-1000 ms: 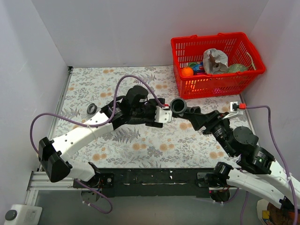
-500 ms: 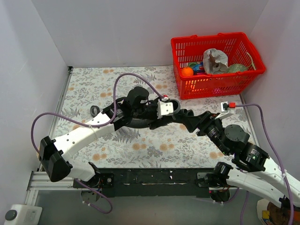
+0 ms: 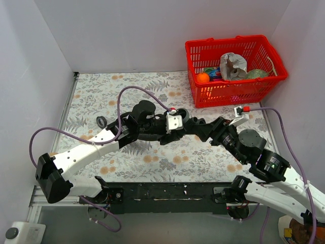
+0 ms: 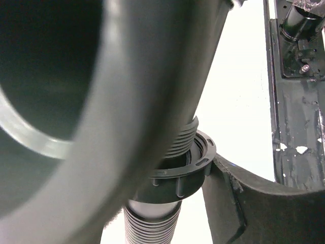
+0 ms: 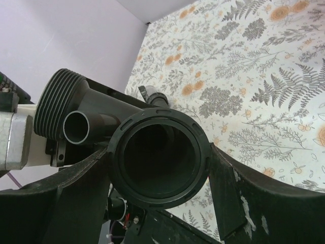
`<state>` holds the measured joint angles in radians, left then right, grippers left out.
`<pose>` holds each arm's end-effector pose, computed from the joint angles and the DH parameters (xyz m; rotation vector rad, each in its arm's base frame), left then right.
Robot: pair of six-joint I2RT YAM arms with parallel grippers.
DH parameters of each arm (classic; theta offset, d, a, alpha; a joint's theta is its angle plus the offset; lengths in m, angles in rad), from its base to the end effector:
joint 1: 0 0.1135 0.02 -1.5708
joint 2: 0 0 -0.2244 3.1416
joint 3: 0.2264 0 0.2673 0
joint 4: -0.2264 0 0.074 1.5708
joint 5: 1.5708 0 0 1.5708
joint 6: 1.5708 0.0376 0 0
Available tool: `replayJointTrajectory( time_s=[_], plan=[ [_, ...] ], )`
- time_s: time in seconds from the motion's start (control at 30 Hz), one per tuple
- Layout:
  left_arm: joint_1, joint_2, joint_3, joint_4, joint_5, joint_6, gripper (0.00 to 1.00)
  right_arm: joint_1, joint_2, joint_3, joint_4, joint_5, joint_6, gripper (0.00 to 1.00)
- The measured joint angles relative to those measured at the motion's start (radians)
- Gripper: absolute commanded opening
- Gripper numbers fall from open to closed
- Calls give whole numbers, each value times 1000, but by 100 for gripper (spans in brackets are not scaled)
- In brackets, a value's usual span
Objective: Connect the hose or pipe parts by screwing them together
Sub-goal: Install the adaptor on the pipeline, then place the adaptor at the center of the board.
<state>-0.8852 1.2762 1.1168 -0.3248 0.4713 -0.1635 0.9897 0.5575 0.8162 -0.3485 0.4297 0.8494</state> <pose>0.1873 -0.2559 0.2961 1.0614 1.9206 -1.1080 0.1085 0.1367 0.3472 0.2224 1.7454 1.0261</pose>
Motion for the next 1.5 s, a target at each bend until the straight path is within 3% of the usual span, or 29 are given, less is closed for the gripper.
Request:
replayJointTrajectory(
  time_s=[0.17, 0.43, 0.6, 0.9, 1.07, 1.33, 1.43, 1.5],
  plan=[
    [3, -16, -26, 31, 1, -1, 15, -118, 88, 77, -61, -133, 7, 1],
    [3, -31, -47, 63, -3, -2, 15, -453, 142, 28, -37, -542, 43, 1],
    [4, -48, -74, 66, -12, 2, 15, -537, 176, 27, -36, -686, 32, 1],
    [-1, -76, -159, 162, -14, -18, 11, -594, 193, 45, -78, -797, 2, 1],
    [-2, -94, -230, 203, -16, -20, 11, -712, 216, 56, -206, -800, -76, 1],
    [-3, -88, -288, 234, -14, -57, 10, -871, 267, -240, -246, -823, -193, 1],
    [-3, -83, -313, 252, -14, -85, 10, -887, 290, -256, -248, -841, -227, 1],
    [-3, -79, -336, 264, -11, -101, 10, -895, 311, -256, -248, -835, -257, 15]
  ],
)
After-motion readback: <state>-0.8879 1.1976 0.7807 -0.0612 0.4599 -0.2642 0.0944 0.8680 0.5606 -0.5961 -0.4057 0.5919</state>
